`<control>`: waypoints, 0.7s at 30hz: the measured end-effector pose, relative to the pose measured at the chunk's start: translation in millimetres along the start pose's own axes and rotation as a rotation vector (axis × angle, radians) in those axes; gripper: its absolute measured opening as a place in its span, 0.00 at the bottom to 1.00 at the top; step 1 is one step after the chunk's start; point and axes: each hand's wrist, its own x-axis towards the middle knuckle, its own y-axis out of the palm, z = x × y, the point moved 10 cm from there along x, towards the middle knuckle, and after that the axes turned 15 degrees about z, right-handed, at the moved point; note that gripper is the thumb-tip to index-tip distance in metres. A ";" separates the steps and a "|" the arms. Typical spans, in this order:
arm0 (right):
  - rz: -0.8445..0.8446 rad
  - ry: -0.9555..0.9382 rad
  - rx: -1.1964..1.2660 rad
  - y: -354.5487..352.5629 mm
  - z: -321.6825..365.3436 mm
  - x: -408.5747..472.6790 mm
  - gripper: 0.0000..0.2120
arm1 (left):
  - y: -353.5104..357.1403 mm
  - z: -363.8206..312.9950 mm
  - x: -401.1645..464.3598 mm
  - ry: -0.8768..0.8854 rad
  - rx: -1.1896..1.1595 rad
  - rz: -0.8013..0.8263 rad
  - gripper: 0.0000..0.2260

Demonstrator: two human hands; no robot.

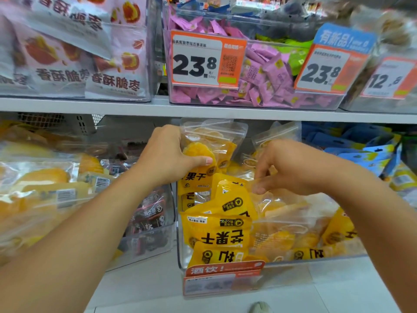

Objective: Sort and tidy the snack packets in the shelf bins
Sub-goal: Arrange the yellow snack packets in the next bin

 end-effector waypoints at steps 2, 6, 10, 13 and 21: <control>0.005 -0.002 -0.058 0.2 4.4 -2.4 0.05 | 0.6 -1.6 -2.0 0.002 -0.008 -0.011 0.28; 0.137 -0.031 0.086 19.5 8.0 11.1 0.09 | 1.0 -5.2 -7.5 0.005 0.010 -0.046 0.28; 0.163 0.022 0.197 35.5 -3.1 34.8 0.11 | 2.0 -4.0 -9.5 -0.001 0.006 -0.052 0.28; 0.205 0.051 0.171 36.6 -3.8 42.1 0.10 | 3.2 -3.6 -8.4 -0.007 0.022 -0.047 0.27; 0.267 0.093 0.149 41.8 -6.4 48.6 0.18 | 5.5 -1.0 -7.3 -0.017 0.049 -0.032 0.27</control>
